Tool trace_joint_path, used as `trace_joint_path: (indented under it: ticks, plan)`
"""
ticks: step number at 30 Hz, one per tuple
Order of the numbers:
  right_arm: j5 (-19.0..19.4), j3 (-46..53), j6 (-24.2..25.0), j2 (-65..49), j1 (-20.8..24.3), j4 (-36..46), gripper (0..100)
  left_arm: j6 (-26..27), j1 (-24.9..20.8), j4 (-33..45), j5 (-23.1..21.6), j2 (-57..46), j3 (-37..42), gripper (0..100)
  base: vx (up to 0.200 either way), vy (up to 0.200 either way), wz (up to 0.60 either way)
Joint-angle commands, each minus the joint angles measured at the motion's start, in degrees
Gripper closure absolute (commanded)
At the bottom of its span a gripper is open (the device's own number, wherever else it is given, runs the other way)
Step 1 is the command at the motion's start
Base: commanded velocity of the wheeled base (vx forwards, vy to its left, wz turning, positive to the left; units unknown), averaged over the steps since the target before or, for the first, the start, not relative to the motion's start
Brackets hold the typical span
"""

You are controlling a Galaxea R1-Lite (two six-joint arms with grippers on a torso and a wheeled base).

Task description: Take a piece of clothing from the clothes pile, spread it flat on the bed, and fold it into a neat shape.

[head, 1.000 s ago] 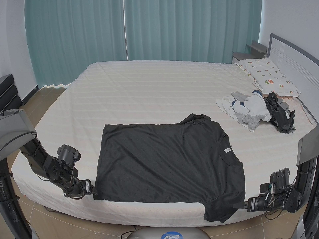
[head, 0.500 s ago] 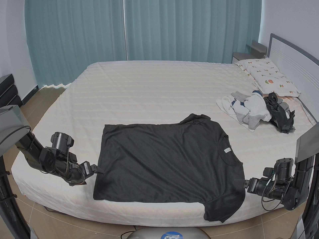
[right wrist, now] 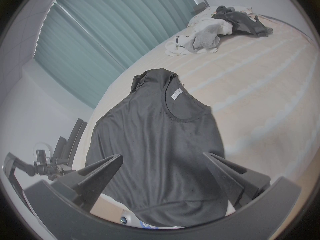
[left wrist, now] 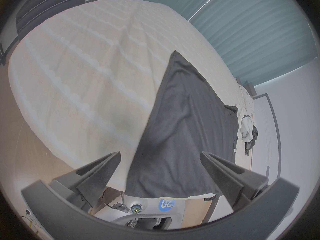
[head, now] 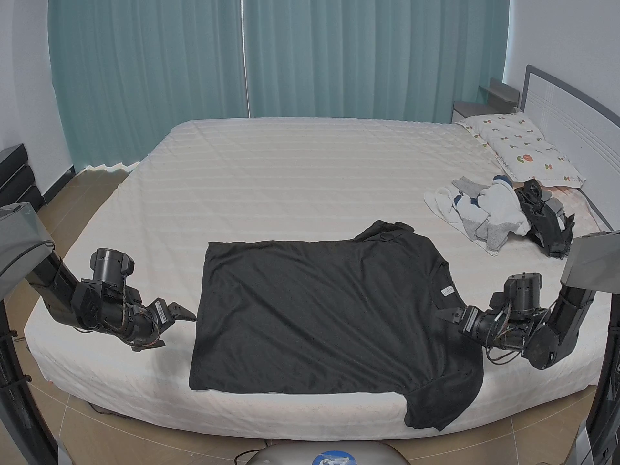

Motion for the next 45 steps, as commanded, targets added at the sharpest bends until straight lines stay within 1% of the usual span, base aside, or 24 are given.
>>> trace_joint_path:
  ticks: [1,8,12,14,15,17,19,23,27,28,29,30,32,35,40,42,45]
  plan:
    - [-1.79,-7.55,4.48,0.74,2.91,3.52,0,-0.05,0.73,-0.34,-0.21,0.88,-0.54,0,0.000,0.000,0.00]
    - [-1.88,-9.40,5.01,2.15,3.09,3.43,0,-0.40,0.64,-2.01,-0.04,1.23,-0.19,0,0.000,0.000,0.00]
    - [-1.97,-12.12,6.50,2.15,3.09,4.04,0,-0.67,0.20,-2.10,-0.04,1.23,0.16,0,0.150,0.000,0.00]
    - [-1.97,-13.53,6.94,2.23,3.17,5.10,0,-1.64,-0.06,-2.10,-0.04,1.23,-0.01,0,0.000,0.000,0.00]
    - [-1.97,-15.46,7.21,2.41,3.35,7.03,0,-4.10,-0.15,-2.19,-0.04,1.06,-0.54,0,0.000,0.000,0.00]
    - [-1.88,-17.48,7.65,2.85,3.44,8.88,0,-6.65,-0.15,-2.27,0.22,0.97,-1.42,0,0.000,0.000,0.00]
    - [-1.97,-19.68,8.53,3.64,3.61,10.28,0,-7.79,-0.24,-2.27,0.22,0.79,-1.77,0,0.000,0.000,0.00]
    - [-2.05,-24.60,9.67,5.05,4.23,13.01,0,-7.00,-0.33,-2.27,-0.39,0.71,-1.07,0,0.000,0.000,0.00]
    - [-2.14,-28.47,11.25,6.72,5.20,15.38,0,-7.35,-1.29,-2.27,-0.21,1.15,-1.15,0,0.150,0.000,0.00]
    - [-2.67,-30.58,12.04,7.77,5.46,16.00,0,-7.52,-1.38,-2.27,-0.13,1.23,-1.07,0,0.000,0.000,0.00]
    - [-2.67,-30.58,12.04,7.77,5.46,16.00,0,-7.52,-1.38,-2.27,-0.13,1.23,-1.07,0,0.000,0.000,0.00]
    - [-3.64,-33.30,12.48,9.44,5.99,16.96,0,-7.61,-1.56,-2.19,-0.13,1.15,-1.07,0,0.000,0.000,0.00]
    - [-4.25,-35.50,12.57,10.50,6.25,18.02,0,-7.61,-1.64,-2.19,-0.13,1.15,-1.07,0,0.000,0.000,0.00]
    - [-6.45,-40.60,12.83,12.52,6.34,21.62,0,-7.61,-1.64,-2.19,-0.04,1.23,-0.98,0,0.000,0.000,0.00]
    - [-6.89,-44.99,12.92,14.45,6.25,23.29,0,-7.61,-1.73,-2.19,-0.04,1.23,-0.98,0,0.000,0.000,0.00]
    - [-7.24,-48.33,12.92,16.56,6.16,23.38,0,-7.61,-1.82,-2.19,-0.13,1.32,-0.98,0,0.000,0.000,0.00]
    - [-8.29,-51.41,12.92,17.97,6.25,23.64,0,-7.70,-1.82,-2.19,-0.13,1.32,-0.89,0,0.000,0.000,0.00]
